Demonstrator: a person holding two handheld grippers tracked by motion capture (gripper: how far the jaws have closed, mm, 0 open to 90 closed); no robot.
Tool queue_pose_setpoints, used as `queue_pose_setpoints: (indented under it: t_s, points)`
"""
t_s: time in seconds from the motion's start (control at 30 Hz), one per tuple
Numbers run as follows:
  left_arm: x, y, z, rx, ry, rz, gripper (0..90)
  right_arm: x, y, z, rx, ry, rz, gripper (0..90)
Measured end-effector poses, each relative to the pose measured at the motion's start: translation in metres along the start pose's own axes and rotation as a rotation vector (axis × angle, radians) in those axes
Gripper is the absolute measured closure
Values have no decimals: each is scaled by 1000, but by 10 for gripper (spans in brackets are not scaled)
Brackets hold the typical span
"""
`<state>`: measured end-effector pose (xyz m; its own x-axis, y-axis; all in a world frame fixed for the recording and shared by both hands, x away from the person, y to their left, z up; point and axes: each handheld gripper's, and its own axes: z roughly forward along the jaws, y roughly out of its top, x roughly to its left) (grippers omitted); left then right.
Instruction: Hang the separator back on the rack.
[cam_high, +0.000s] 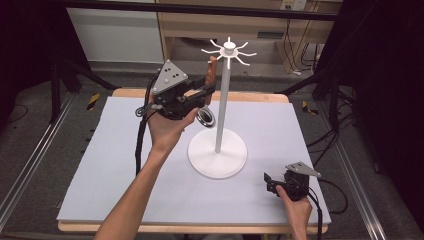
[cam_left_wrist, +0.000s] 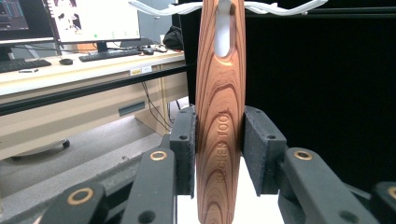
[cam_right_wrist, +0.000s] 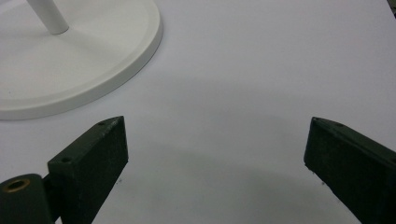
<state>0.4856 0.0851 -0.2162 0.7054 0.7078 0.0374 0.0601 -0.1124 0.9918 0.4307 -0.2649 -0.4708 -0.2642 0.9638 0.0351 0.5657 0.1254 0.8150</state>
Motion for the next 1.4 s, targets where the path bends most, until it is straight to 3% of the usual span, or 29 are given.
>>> queue_pose_setpoints:
  t_s: [0.1,0.37,0.53,0.67,0.7,0.8,0.87,0.93,1.1,1.4]
  points:
    - [0,-1,-1,18,10,15,636,0,0,1,-1,-3,-6,68]
    - [3,-11,-12,32,6,10,553,-1,0,1,3,-10,-3,68]
    - [7,-25,-25,50,2,-26,485,-2,0,1,6,-7,2,68]
    - [10,-38,-32,49,13,-13,452,-2,0,1,7,-5,2,68]
    - [14,-45,-36,36,28,29,446,-2,0,0,9,-5,1,69]
    - [15,-59,-44,58,21,-1,436,-3,0,0,9,-5,2,70]
    - [18,-70,-50,73,35,20,426,-3,0,0,9,-7,2,70]
    - [18,-79,-55,106,40,-6,419,-3,0,0,9,-8,2,70]
    - [25,-101,-65,149,62,-4,403,-3,-1,0,10,-8,2,70]
    - [39,-147,-77,226,102,-36,378,-4,-1,-1,10,-17,12,70]
